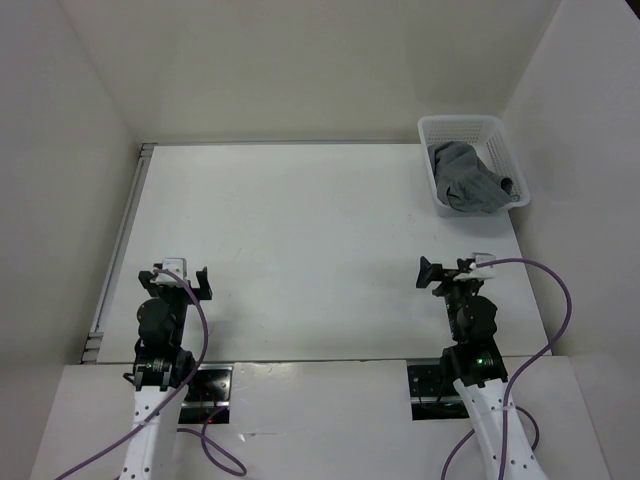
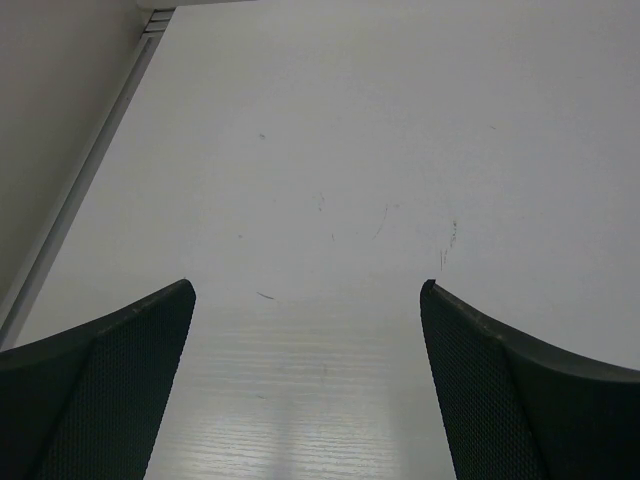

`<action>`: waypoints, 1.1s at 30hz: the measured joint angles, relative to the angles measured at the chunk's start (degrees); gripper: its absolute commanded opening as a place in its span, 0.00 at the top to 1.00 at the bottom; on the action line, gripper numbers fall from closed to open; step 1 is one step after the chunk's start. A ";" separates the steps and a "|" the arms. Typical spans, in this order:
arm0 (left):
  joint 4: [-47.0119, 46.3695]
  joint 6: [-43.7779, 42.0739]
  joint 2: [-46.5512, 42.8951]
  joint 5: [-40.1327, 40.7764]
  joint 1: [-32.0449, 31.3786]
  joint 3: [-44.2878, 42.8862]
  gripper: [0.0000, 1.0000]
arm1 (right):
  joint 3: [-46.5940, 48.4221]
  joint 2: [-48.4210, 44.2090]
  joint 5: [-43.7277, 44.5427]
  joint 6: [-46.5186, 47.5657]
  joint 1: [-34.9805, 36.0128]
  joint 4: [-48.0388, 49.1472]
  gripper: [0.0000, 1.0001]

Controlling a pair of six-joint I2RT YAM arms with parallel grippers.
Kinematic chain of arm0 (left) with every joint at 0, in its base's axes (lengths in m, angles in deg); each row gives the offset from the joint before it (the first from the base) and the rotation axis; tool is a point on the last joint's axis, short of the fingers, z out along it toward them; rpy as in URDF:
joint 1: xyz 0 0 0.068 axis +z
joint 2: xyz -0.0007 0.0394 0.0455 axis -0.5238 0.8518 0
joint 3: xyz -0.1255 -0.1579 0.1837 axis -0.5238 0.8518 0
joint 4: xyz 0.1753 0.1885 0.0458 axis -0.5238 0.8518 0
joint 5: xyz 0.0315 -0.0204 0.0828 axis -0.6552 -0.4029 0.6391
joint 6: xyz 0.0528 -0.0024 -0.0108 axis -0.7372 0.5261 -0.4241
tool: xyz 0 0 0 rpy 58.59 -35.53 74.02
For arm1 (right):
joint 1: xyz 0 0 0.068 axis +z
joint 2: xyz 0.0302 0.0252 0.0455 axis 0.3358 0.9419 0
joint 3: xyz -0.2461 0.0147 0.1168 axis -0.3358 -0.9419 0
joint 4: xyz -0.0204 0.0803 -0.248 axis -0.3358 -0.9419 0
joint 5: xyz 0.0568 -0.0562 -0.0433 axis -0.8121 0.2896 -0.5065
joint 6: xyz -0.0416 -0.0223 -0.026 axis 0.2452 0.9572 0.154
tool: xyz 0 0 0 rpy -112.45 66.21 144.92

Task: Fold and stack the shorts
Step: Grab the shorts from the pile

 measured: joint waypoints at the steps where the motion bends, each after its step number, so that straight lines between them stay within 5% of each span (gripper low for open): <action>1: 0.00 0.00 0.00 0.00 0.00 0.00 0.00 | 0.00 0.00 0.59 -0.33 0.00 0.00 0.02; 5: 0.00 0.00 0.00 -0.28 0.00 0.00 0.00 | 0.00 0.02 -1.18 0.72 0.00 0.00 0.02; 10: 0.00 0.00 0.00 -3.23 0.00 0.00 0.00 | 0.00 0.00 -14.56 12.33 0.00 -0.24 0.00; 17: -2.45 0.02 0.00 -6.27 0.00 0.00 0.00 | -0.09 0.02 -37.20 46.66 0.00 -5.68 0.00; 23: -8.26 0.04 0.00 -18.32 0.00 -0.98 0.00 | -0.28 0.02 -42.58 78.44 0.00 -2.95 0.00; 29: -9.70 0.04 2.27 -21.97 0.00 -8.39 0.00 | 3.23 1.05 -44.00 82.16 0.26 6.47 0.00; 33: -8.81 0.04 14.64 -22.62 0.00 -18.91 0.00 | 17.49 14.34 -42.34 75.58 0.37 4.68 0.00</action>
